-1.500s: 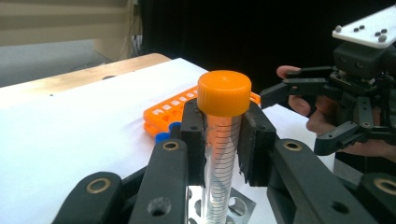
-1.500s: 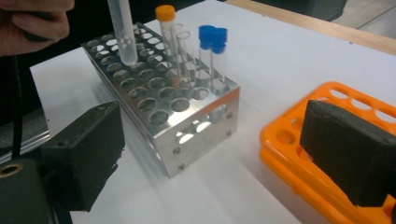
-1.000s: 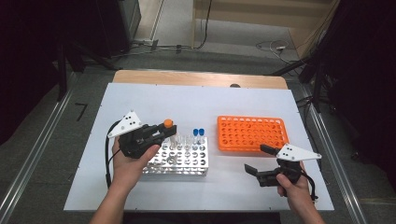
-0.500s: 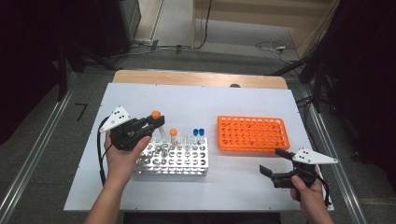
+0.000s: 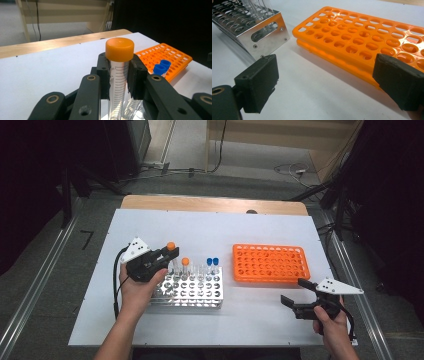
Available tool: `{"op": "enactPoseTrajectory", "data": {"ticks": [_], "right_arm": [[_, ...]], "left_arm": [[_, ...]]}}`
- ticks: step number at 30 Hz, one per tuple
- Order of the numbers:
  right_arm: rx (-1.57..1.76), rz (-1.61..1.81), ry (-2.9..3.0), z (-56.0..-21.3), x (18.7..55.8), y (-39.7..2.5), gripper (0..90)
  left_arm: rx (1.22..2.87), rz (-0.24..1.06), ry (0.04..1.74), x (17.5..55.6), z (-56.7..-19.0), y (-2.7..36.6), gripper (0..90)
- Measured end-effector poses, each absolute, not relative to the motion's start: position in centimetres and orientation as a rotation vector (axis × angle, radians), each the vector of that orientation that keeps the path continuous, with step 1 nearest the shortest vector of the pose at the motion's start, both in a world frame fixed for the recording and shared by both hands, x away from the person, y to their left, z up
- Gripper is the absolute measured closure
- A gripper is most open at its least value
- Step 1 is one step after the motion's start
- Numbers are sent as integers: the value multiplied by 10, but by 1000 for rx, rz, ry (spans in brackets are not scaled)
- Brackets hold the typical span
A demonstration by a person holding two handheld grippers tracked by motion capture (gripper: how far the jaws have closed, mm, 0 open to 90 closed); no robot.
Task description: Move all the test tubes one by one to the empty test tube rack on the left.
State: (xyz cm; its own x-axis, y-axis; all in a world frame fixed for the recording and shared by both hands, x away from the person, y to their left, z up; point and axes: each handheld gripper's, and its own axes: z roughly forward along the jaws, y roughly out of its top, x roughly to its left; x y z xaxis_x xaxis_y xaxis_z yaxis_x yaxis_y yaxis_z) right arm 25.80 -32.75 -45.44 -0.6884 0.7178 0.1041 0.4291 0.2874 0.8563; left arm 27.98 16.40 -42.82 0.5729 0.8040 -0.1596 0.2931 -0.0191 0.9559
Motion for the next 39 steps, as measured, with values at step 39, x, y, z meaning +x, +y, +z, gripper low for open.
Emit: {"op": "enactPoseTrajectory", "data": {"ticks": [39], "right_arm": [[1047, 1345, 2277, -459, 263, -326, 53]], "left_arm": [[1705, 563, 935, 270, -435, 156, 644]]}}
